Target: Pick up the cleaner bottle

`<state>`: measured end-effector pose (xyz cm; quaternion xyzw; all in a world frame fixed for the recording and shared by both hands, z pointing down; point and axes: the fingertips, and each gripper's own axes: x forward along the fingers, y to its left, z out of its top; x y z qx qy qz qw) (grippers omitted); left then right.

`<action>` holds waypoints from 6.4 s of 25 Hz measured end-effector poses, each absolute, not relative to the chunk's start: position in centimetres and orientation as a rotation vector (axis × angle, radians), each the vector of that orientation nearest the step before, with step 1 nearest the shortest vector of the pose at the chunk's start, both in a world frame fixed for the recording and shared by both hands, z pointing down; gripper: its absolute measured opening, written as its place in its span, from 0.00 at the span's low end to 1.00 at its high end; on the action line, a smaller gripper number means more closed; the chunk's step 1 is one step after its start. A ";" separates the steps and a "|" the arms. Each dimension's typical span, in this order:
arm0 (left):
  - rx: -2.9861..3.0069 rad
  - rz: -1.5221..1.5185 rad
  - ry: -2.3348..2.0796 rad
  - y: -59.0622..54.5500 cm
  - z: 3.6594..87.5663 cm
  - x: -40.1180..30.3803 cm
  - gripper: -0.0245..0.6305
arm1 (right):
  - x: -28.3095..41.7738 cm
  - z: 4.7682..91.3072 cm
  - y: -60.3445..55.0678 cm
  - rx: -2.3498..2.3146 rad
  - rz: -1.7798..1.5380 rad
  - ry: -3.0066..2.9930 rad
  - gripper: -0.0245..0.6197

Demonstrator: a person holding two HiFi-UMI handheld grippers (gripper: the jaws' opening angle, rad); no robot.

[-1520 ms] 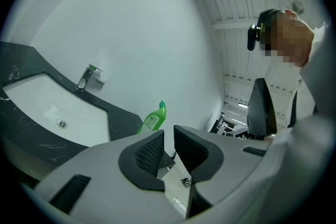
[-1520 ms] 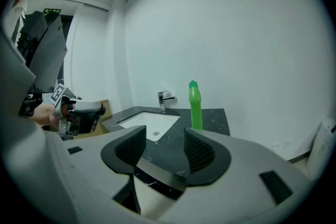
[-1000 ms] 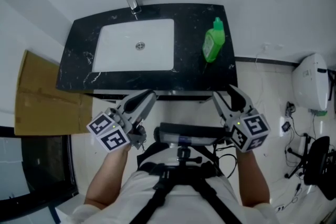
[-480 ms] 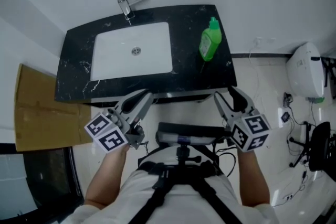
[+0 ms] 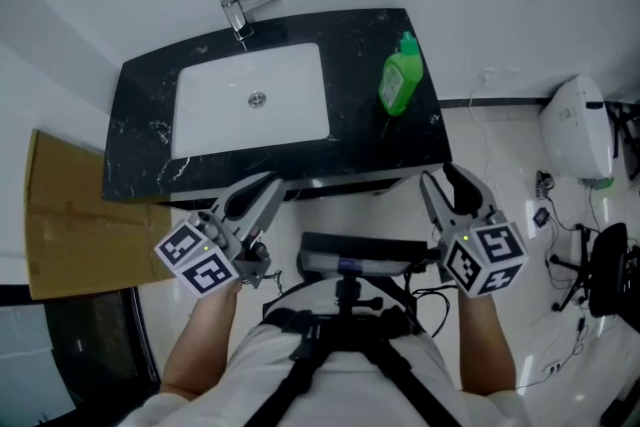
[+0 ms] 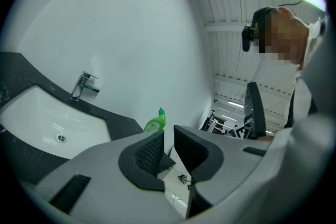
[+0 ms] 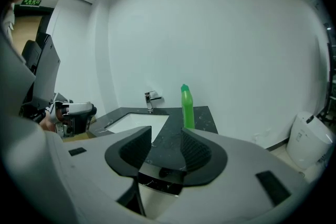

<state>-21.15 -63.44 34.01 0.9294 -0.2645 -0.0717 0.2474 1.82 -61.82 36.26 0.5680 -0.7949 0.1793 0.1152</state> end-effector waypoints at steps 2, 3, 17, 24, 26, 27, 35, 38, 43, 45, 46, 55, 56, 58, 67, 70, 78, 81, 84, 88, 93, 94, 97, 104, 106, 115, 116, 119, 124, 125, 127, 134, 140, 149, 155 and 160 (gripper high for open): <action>2.547 -0.178 -0.725 -63.4 33.9 -21.4 0.12 | 1.7 35.8 -61.9 1.657 0.503 -2.320 0.28; 2.559 -0.166 -0.727 -63.3 33.8 -21.4 0.12 | 1.7 35.6 -61.9 1.659 0.494 -2.314 0.28; 2.610 -0.127 -0.720 -63.0 33.3 -21.1 0.12 | 2.6 35.2 -63.0 1.696 0.468 -2.272 0.27; 2.596 -0.135 -0.720 -63.1 33.6 -21.0 0.12 | 2.9 35.6 -63.2 1.703 0.463 -2.263 0.29; 2.594 -0.133 -0.716 -63.0 33.7 -21.0 0.12 | 3.0 35.7 -63.2 1.704 0.466 -2.255 0.29; 2.594 -0.133 -0.714 -63.0 33.7 -20.9 0.12 | 3.1 35.8 -63.3 1.704 0.465 -2.255 0.29; 2.581 -0.128 -0.718 -63.3 34.0 -20.8 0.11 | 3.8 36.4 -63.9 1.740 0.480 -2.220 0.29; 2.577 -0.128 -0.724 -63.4 34.1 -20.9 0.12 | 3.7 36.7 -64.2 1.736 0.477 -2.219 0.29; 2.569 -0.126 -0.732 -63.4 34.3 -21.0 0.12 | 3.6 37.0 -64.8 1.732 0.470 -2.210 0.29; 2.567 -0.126 -0.737 -63.4 34.3 -21.0 0.12 | 3.5 37.1 -65.0 1.729 0.468 -2.211 0.30; 2.567 -0.126 -0.738 -63.4 34.3 -21.1 0.11 | 3.5 37.1 -65.1 1.727 0.467 -2.213 0.30; 2.560 -0.128 -0.754 -63.6 34.4 -21.3 0.12 | 3.5 37.3 -65.8 1.726 0.472 -2.209 0.30; 2.559 -0.128 -0.756 -63.6 34.5 -21.4 0.12 | 3.5 37.4 -65.9 1.724 0.473 -2.210 0.30; 2.554 -0.129 -0.761 -63.7 34.5 -21.5 0.12 | 3.4 37.5 -66.2 1.720 0.471 -2.214 0.30; 2.537 -0.152 -0.778 -64.4 34.6 -22.0 0.12 | 3.0 37.8 -67.3 1.706 0.471 -2.205 0.31; 2.528 -0.159 -0.794 -64.5 34.7 -22.5 0.11 | 2.7 38.1 -67.9 1.698 0.468 -2.207 0.34; 2.506 -0.177 -0.826 -64.7 35.0 -23.4 0.12 | 2.7 40.0 -70.2 1.683 0.470 -2.180 0.37; 2.501 -0.179 -0.835 -64.8 34.9 -23.5 0.12 | 2.7 40.8 -71.2 1.676 0.470 -2.171 0.39; 2.499 -0.178 -0.843 -64.8 34.9 -23.6 0.12 | 2.9 41.6 -72.4 1.684 0.456 -2.164 0.39; 2.491 -0.173 -0.857 -64.7 35.0 -23.6 0.12 | 3.3 42.7 -74.0 1.696 0.449 -2.151 0.39; 2.481 -0.169 -0.876 -64.8 35.2 -23.8 0.12 | 3.4 45.0 -75.9 1.692 0.482 -2.118 0.39; 2.478 -0.167 -0.880 -64.8 35.2 -23.8 0.12 | 3.5 45.4 -76.2 1.691 0.490 -2.113 0.40; 2.467 -0.161 -0.893 -64.8 35.5 -24.1 0.12 | 3.5 46.2 -77.0 1.699 0.509 -2.105 0.40; 2.452 -0.157 -0.903 -65.2 35.8 -24.4 0.12 | 3.1 47.0 -78.9 1.700 0.495 -2.111 0.42; 2.451 -0.155 -0.905 -65.3 35.8 -24.4 0.12 | 3.0 47.2 -79.4 1.705 0.477 -2.111 0.42; 2.449 -0.145 -0.922 -65.6 35.5 -24.6 0.12 | 3.8 48.2 -81.5 1.768 0.370 -2.070 0.42; 2.449 -0.143 -0.926 -65.6 35.5 -24.7 0.11 | 3.7 48.3 -81.6 1.760 0.356 -2.069 0.42; 2.447 -0.143 -0.933 -65.6 35.5 -24.7 0.12 | 3.6 48.7 -82.2 1.748 0.330 -2.067 0.42; 2.438 -0.124 -0.947 -65.3 35.6 -25.0 0.12 | 3.3 50.1 -83.0 1.747 0.304 -2.078 0.42; 2.437 -0.119 -0.949 -65.3 35.6 -25.0 0.11 | 3.2 50.2 -83.2 1.748 0.293 -2.083 0.42; 2.437 -0.109 -0.954 -65.3 35.6 -25.0 0.12 | 3.1 50.3 -83.7 1.754 0.272 -2.090 0.42; 2.427 -0.058 -0.974 -65.1 35.6 -25.2 0.12 | 2.6 50.4 -85.1 1.794 0.258 -2.148 0.42; 2.416 -0.007 -0.993 -65.2 35.7 -25.3 0.12 | 3.0 50.6 -85.8 1.832 0.263 -2.204 0.42; 2.418 0.027 -0.976 -65.2 35.7 -24.9 0.11 | 3.5 51.1 -86.4 1.849 0.388 -2.259 0.43; 2.421 0.034 -0.947 -65.3 35.8 -24.2 0.11 | 2.9 50.9 -86.9 1.826 0.380 -2.266 0.43; 2.413 0.045 -0.947 -65.4 36.0 -24.4 0.12 | 2.6 50.8 -87.0 1.805 0.386 -2.313 0.43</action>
